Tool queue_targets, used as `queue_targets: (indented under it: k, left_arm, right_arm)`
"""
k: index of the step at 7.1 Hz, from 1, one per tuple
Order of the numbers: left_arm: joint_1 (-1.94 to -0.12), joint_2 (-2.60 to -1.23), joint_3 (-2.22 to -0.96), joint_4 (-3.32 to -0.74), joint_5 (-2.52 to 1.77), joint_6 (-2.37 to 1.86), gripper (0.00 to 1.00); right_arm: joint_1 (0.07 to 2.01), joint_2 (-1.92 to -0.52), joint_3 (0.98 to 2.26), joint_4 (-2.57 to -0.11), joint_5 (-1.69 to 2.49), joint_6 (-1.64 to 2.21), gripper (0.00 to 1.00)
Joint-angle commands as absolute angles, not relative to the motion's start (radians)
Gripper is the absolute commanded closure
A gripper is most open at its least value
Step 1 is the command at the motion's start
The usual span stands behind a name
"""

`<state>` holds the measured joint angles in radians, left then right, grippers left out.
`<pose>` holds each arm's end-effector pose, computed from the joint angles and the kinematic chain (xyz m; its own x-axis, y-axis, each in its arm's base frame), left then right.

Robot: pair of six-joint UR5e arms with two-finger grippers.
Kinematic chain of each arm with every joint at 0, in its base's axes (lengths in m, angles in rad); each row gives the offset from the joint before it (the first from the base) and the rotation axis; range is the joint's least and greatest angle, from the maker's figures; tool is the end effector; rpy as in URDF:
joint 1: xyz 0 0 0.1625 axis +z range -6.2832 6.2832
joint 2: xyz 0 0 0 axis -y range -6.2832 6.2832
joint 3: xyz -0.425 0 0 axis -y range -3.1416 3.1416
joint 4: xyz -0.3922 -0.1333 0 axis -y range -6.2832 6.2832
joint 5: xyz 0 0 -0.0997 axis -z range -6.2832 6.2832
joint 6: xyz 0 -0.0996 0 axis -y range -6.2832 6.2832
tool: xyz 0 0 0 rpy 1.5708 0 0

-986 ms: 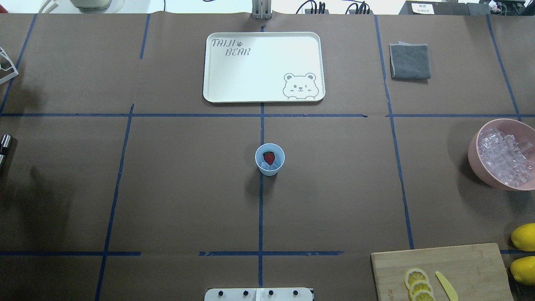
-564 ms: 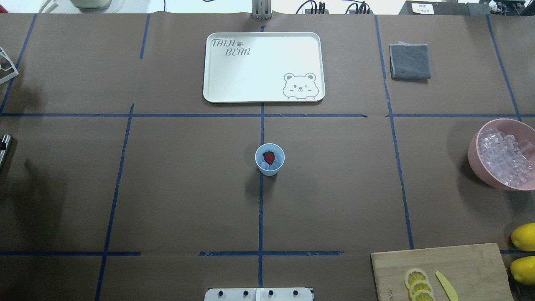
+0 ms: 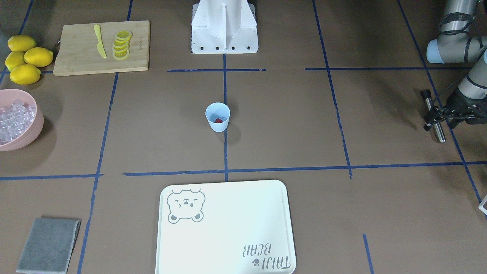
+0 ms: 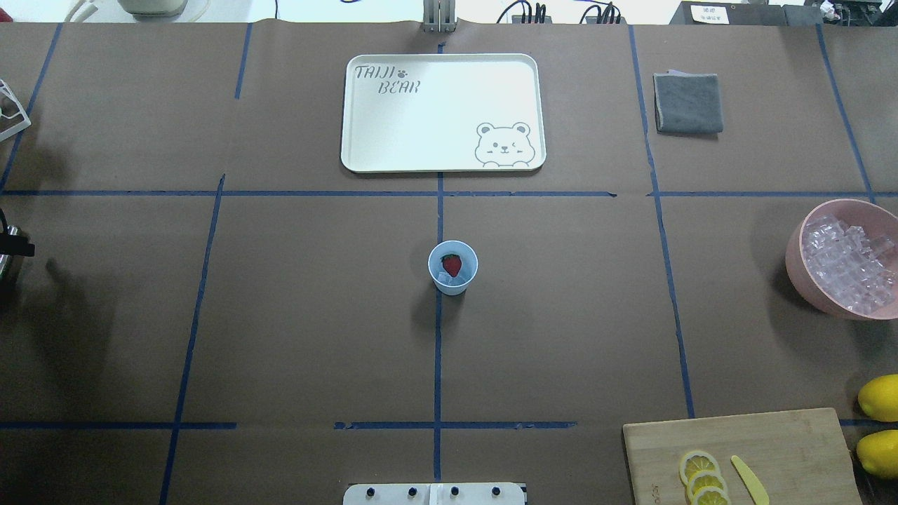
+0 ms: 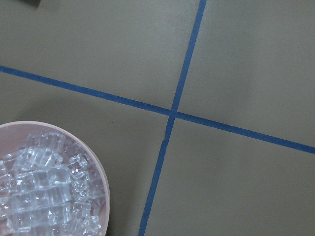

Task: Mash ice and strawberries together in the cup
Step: 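Grasp the metal pestle upright with the left gripper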

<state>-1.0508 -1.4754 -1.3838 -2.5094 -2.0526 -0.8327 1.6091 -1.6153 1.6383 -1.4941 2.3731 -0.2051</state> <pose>0.1574 -0.4503 0.7040 0.7142 -0.0473 -0.6984 0.2001 0.9699 0.1389 0.0800 -0.4766 0.6370 0.6904 -0.2465 0.6801 0.1047 0.9643 0.2431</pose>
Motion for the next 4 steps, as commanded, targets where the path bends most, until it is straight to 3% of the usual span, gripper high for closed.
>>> queue_targets:
  k: [1, 4]
  left_arm:
    - [-1.049, -1.471, -1.379, -2.510, -2.054, -0.830, 0.01]
    - [-1.048, -1.470, -1.368, -2.508, -2.056, -0.833, 0.03]
  right_arm:
    - [1.609, -1.615, 1.638, -1.494, 2.373, -0.204, 0.01]
    - [1.609, -1.614, 1.638, -1.496, 2.373, -0.204, 0.01]
